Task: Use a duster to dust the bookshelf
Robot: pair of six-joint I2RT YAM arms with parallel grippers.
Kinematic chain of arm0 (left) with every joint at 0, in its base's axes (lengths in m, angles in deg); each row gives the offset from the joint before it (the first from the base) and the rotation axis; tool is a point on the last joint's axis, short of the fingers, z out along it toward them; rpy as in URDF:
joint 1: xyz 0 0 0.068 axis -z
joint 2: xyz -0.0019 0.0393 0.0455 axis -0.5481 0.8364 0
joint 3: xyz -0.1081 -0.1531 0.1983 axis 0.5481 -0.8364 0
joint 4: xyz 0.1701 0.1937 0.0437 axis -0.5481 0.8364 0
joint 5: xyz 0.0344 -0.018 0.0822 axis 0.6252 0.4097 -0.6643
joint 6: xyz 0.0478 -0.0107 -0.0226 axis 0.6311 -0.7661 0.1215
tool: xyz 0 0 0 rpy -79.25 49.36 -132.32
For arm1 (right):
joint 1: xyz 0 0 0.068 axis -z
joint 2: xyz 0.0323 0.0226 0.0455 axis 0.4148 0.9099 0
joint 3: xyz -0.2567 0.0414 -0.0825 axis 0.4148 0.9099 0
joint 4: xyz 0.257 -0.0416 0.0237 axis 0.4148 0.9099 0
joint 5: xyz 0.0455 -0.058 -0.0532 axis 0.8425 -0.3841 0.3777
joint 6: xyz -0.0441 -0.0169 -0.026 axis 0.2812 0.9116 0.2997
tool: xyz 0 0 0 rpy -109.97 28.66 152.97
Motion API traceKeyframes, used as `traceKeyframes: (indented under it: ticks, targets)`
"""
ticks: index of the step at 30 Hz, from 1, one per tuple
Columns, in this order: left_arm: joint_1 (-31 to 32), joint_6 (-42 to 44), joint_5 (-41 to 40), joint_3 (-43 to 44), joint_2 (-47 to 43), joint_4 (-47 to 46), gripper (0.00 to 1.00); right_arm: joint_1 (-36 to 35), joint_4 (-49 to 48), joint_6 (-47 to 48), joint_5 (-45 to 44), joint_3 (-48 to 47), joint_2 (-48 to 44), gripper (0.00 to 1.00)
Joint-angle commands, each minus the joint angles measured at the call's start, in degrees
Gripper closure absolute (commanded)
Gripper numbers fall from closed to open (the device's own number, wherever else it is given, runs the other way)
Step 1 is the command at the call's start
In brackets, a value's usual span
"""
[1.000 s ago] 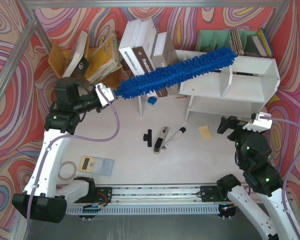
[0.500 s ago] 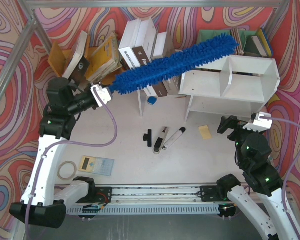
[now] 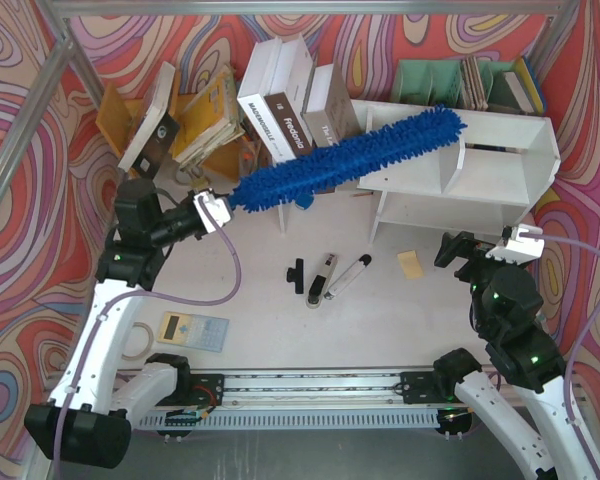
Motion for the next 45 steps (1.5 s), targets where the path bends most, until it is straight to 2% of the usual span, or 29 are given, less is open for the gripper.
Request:
traceKeyframes:
  ticks: [1, 11, 23, 29, 37, 45]
  targets:
    - [0.8, -3.2, 1.5, -0.4, -0.9, -6.3, 1.00, 0.2, -1.3, 0.5, -1.1, 0.1, 0.7, 0.11]
    - [0.8, -3.7, 2.8, 7.0, 0.0, -3.6, 1.00, 0.2, -1.2, 0.6, -1.4, 0.1, 0.2, 0.11]
    - [1.3, -5.8, 3.8, -6.5, -2.9, -8.4, 1.00, 0.2, -1.5, 0.7, -1.3, 0.4, 0.1, 0.11]
    - [4.4, -3.1, 1.4, -9.8, -2.3, -6.0, 1.00, 0.2, -1.4, 0.7, -1.3, 0.3, 0.3, 0.11]
    - [4.6, -0.7, -0.4, -3.6, 1.2, -3.2, 1.00, 0.2, -1.2, 0.6, -1.2, 0.3, 0.2, 0.11]
    - [4.2, -0.4, -0.4, 2.2, 0.0, -1.4, 1.00, 0.2, -1.4, 0.7, -1.3, 0.4, -0.1, 0.11]
